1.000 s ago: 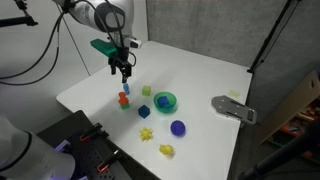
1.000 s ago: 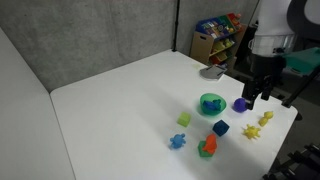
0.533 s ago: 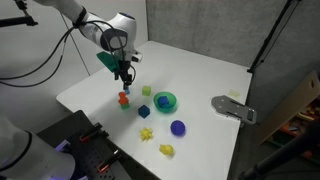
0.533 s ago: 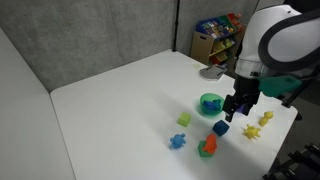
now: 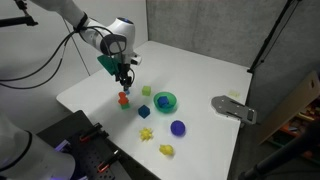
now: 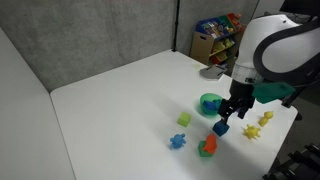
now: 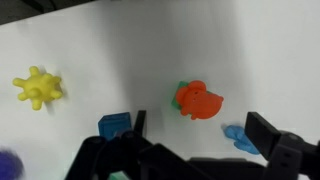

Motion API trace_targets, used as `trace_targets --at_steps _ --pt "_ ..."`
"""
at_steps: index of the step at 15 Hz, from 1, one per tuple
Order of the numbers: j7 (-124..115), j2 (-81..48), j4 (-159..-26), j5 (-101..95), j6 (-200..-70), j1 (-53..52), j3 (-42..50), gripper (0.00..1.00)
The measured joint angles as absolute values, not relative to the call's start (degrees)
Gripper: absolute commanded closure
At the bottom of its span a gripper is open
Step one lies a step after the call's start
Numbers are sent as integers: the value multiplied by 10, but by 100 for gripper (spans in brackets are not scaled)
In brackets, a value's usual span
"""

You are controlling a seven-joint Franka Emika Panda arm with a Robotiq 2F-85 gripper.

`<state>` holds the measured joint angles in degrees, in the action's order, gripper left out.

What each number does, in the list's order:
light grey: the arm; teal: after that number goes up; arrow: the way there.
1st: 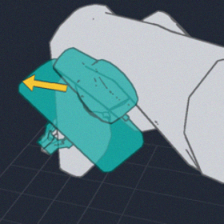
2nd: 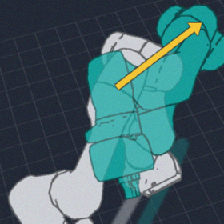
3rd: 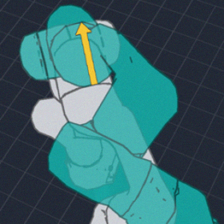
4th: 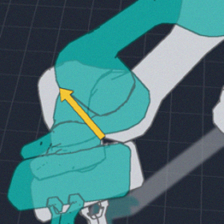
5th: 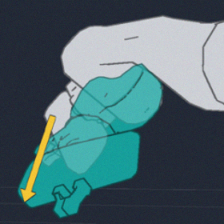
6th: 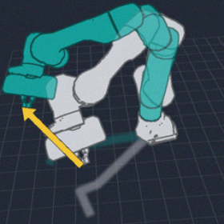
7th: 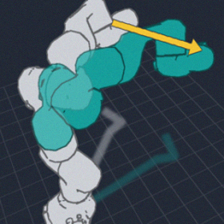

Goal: Pick up the orange toy and put it in the green bowl

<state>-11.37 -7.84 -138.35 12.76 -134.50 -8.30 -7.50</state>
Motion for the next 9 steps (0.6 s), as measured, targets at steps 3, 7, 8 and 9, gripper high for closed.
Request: trace_targets --at_steps 3,7,8,9 --pt "-114 -92 -1383 123 -1351 -84 -75 0" --pt "-113 -132 -1382 122 -1391 -92 -78 0" --pt "-113 -143 -1382 122 -1404 -95 -80 0" --pt "-113 -154 -1381 122 -1416 -99 -82 0"
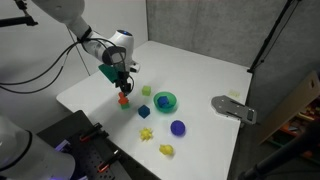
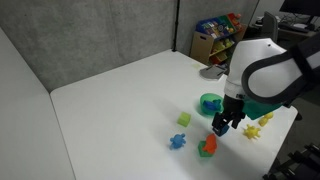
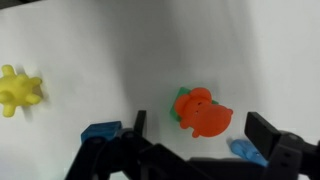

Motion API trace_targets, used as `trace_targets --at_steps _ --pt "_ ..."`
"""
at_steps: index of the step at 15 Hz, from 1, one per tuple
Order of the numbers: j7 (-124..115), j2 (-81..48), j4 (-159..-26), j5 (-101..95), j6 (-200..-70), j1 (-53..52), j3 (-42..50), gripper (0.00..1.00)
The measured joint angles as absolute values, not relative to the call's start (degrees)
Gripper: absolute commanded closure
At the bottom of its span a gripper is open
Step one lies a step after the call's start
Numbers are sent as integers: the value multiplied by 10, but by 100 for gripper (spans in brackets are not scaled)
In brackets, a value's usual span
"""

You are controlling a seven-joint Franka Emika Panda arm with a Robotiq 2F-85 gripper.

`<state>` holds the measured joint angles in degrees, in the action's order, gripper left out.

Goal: Pick up the orange toy and put it in the green bowl

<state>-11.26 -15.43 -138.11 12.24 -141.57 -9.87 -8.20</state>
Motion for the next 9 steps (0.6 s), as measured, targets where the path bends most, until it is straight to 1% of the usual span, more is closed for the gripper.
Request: trace_targets --at_steps 8,9 --pt "-114 -238 -1364 111 -1484 -126 -84 0" --pt "-114 -245 -1361 109 -1489 -127 -84 25"
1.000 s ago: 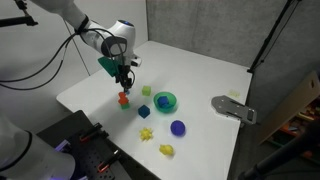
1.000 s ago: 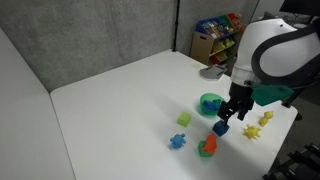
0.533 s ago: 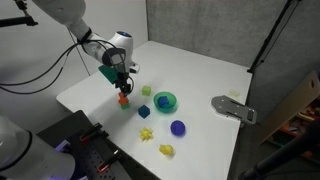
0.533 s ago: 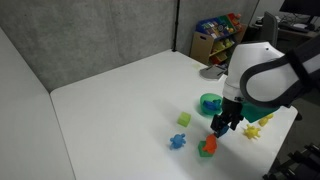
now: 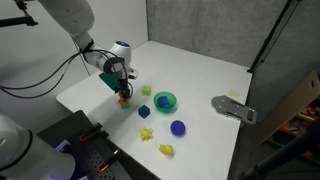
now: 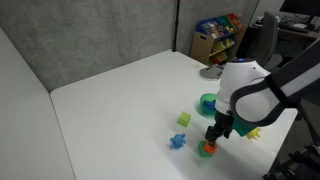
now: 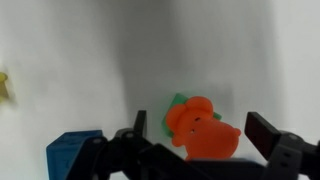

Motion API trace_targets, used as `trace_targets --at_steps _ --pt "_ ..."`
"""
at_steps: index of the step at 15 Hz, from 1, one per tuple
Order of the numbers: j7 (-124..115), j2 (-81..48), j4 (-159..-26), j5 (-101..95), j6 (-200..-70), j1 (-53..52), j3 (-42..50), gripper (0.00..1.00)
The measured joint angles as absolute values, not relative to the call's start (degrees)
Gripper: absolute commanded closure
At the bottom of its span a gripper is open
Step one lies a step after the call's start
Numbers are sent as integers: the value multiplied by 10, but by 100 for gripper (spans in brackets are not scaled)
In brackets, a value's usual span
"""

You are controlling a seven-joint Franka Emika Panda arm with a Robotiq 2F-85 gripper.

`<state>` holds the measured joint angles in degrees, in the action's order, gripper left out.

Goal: Pick up the orange toy and put it in the green bowl

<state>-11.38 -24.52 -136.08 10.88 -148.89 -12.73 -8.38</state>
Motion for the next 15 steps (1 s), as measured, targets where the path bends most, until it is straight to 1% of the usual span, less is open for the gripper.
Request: trace_targets --at_steps 1,3,6,7,8,12,15 --pt "-114 -251 -1358 106 -1493 -129 -84 26" --pt "-114 -260 -1352 100 -1499 -133 -84 44" --pt "-114 -263 -1344 90 -1508 -141 -83 67" --pt "-114 -263 -1342 87 -1510 -145 -83 74" --pt "-114 -263 -1340 83 -1511 -148 -83 78" --pt "-114 -260 -1337 80 -1511 -151 -84 84" --pt "-113 -257 -1337 80 -1510 -151 -84 85"
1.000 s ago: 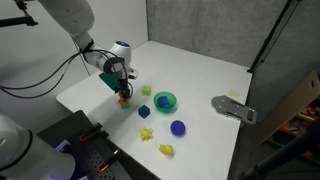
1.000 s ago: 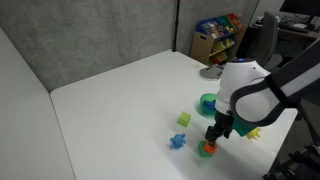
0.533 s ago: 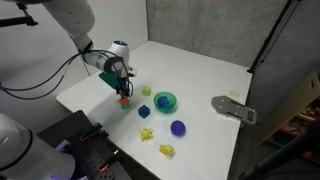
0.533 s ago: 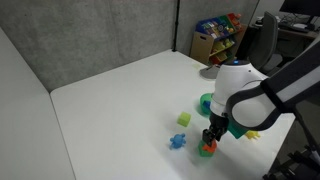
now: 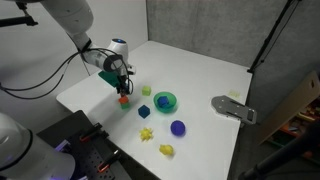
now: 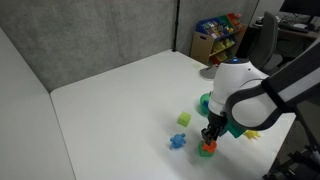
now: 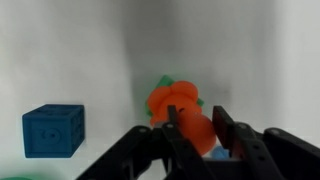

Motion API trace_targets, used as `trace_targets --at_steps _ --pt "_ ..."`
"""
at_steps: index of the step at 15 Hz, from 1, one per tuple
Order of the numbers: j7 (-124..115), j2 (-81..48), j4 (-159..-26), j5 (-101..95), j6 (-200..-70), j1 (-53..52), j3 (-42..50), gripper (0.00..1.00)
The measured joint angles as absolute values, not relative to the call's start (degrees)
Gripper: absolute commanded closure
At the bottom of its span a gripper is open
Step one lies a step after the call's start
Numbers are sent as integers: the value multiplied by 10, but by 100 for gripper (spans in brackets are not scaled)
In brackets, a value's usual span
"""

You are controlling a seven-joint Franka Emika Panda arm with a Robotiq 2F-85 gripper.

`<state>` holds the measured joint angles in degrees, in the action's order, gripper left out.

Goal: Pick up the orange toy and put it in the green bowl

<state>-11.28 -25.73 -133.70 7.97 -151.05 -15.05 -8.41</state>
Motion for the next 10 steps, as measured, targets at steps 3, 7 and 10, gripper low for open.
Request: trace_targets --at_steps 3,7,10 --pt "-113 -243 -1337 80 -1510 -145 -84 85" --pt "-113 -210 -1329 80 -1506 -125 -80 85" --pt "-113 -199 -1304 80 -1497 -106 -66 85"
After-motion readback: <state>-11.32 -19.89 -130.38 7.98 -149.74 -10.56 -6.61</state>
